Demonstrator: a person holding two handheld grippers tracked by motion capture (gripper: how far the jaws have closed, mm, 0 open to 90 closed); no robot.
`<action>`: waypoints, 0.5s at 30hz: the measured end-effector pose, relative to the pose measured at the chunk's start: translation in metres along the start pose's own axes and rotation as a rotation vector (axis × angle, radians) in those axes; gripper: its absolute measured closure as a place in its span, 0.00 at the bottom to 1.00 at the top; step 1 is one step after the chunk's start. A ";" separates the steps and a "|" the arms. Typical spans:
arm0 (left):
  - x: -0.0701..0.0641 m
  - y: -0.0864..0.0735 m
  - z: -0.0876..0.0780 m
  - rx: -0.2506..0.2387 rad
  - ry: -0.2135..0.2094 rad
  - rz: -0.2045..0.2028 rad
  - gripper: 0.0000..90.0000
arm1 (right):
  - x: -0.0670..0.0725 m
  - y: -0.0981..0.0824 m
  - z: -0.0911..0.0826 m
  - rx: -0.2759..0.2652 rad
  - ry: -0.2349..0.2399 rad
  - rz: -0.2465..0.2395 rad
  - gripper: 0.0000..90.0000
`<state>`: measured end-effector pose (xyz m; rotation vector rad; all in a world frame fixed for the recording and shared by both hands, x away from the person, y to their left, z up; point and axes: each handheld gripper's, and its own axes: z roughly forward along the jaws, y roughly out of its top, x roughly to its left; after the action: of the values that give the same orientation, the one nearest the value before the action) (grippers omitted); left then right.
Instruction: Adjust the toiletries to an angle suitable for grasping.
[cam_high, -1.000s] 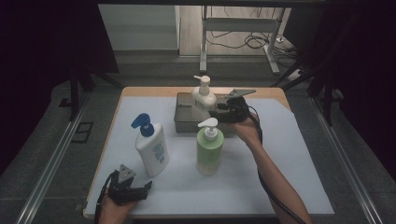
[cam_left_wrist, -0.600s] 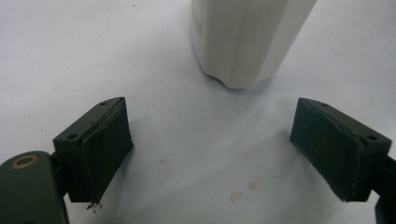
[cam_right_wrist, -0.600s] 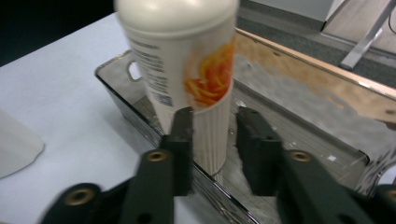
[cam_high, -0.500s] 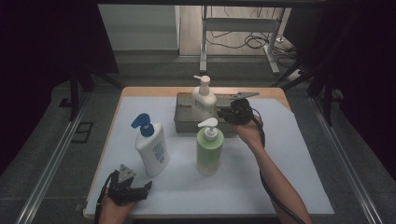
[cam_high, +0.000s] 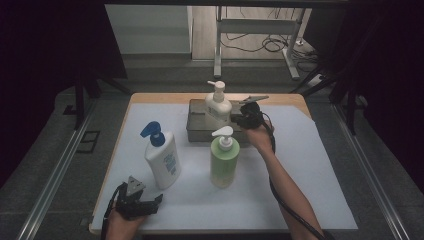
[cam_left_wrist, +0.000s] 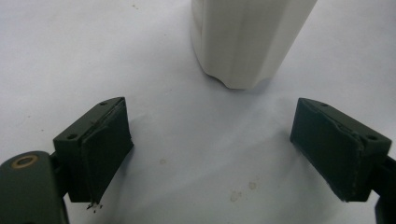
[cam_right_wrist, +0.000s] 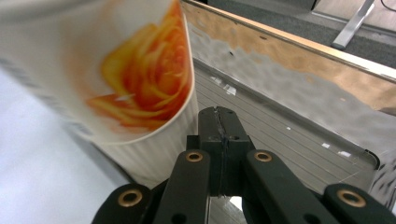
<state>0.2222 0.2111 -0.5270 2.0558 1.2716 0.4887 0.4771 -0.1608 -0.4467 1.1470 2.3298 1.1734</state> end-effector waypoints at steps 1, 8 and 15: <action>0.000 0.000 0.000 0.000 0.000 0.000 0.13 | 0.000 0.000 0.000 0.000 0.000 0.000 1.00; 0.000 0.000 0.000 0.001 0.000 0.000 0.13 | -0.003 0.000 0.012 0.024 0.005 0.019 0.99; 0.000 0.000 0.000 0.001 0.000 0.000 0.13 | -0.002 0.001 0.015 0.034 0.006 0.022 0.99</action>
<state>0.2225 0.2111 -0.5269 2.0565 1.2719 0.4883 0.4874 -0.1541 -0.4558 1.1853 2.3554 1.1509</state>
